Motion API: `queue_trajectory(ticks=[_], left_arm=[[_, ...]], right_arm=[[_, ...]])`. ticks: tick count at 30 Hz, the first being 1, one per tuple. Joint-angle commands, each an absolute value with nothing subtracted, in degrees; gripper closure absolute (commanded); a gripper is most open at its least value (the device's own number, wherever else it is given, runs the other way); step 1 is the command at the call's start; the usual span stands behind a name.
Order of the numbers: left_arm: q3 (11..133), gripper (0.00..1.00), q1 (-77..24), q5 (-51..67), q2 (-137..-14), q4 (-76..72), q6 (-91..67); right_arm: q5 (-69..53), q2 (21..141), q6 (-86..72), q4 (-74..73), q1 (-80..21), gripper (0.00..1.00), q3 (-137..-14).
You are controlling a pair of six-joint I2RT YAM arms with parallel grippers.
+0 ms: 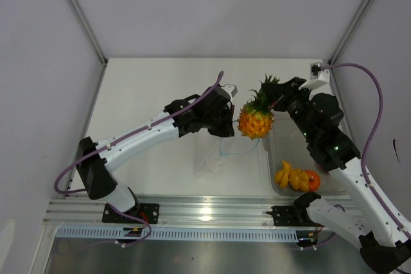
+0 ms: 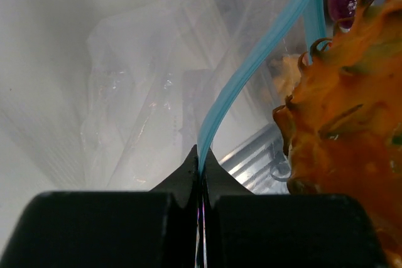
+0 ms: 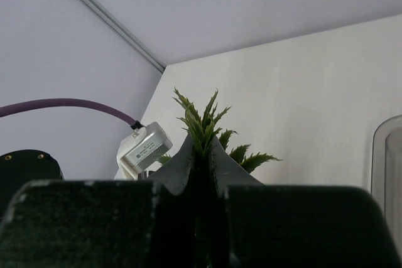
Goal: Place the food in the zip-top bag and seal the zipper
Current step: Place the fake fruit in the zipper food storage bag.
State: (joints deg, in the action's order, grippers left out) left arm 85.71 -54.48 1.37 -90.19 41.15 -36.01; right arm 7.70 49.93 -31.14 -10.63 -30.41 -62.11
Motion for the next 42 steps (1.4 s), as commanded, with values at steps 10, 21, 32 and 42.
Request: queue_trajectory(ticks=[10, 21, 32, 42], left_arm=[[86.84, 0.99, -53.7, 3.08, -87.54, 38.32, -38.67], [85.87, 0.99, -53.79, 2.55, -87.1, 35.16, -42.54], [83.5, 0.99, -53.88, 1.94, -84.91, 32.88, -46.93], [80.33, 0.99, -53.88, -3.07, -83.5, 30.94, -50.8]], right_arm=[[18.8, 48.51, -42.09, -9.66, -31.64, 1.0, -60.12], [29.79, 49.3, -52.03, -20.03, -35.07, 1.0, -60.73], [58.06, 57.74, -55.46, -28.91, -50.88, 1.0, -65.12], [54.59, 55.29, -48.7, -23.3, -53.79, 1.0, -59.51]])
